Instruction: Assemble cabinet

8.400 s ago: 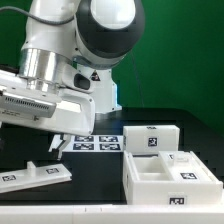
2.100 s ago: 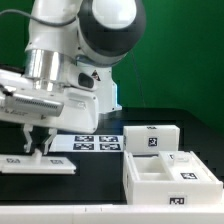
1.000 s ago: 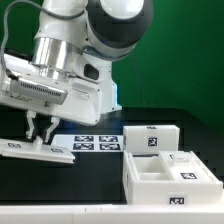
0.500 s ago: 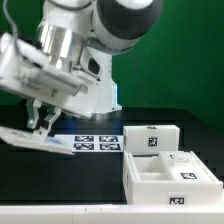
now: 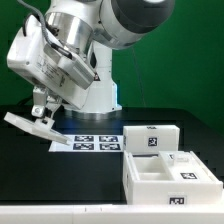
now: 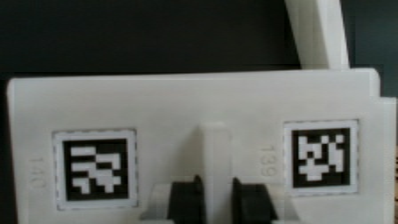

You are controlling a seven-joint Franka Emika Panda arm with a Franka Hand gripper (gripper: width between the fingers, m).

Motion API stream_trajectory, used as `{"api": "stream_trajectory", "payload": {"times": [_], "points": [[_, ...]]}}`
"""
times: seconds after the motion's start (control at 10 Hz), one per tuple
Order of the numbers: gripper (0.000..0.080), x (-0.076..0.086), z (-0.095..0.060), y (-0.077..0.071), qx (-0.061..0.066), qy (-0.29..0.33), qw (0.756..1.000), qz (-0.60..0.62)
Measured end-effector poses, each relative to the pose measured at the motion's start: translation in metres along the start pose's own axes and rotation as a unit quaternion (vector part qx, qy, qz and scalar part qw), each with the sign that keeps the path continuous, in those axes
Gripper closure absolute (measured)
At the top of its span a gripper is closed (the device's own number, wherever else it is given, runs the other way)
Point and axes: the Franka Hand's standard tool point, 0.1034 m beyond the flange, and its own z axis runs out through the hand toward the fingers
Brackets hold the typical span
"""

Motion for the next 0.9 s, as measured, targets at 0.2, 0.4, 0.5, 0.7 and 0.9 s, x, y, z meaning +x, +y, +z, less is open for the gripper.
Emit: {"api": "stream_trajectory", "payload": {"times": [0.2,0.4,0.5,0.7,0.9], "points": [[0.0733,-0.008,-0.002,0.008,0.004,0.007,0.99,-0.143],[0.0733,-0.031,-0.012,0.008,0.017,-0.009,0.947,-0.321],[0.0733,-0.039,-0.02,0.006,0.027,-0.012,0.932,-0.36],[0.0733,-0.048,-0.019,0.018,0.021,-0.022,0.918,-0.396],[0.0733,-0.05,-0.018,0.017,0.024,-0.022,0.894,-0.446]]}}
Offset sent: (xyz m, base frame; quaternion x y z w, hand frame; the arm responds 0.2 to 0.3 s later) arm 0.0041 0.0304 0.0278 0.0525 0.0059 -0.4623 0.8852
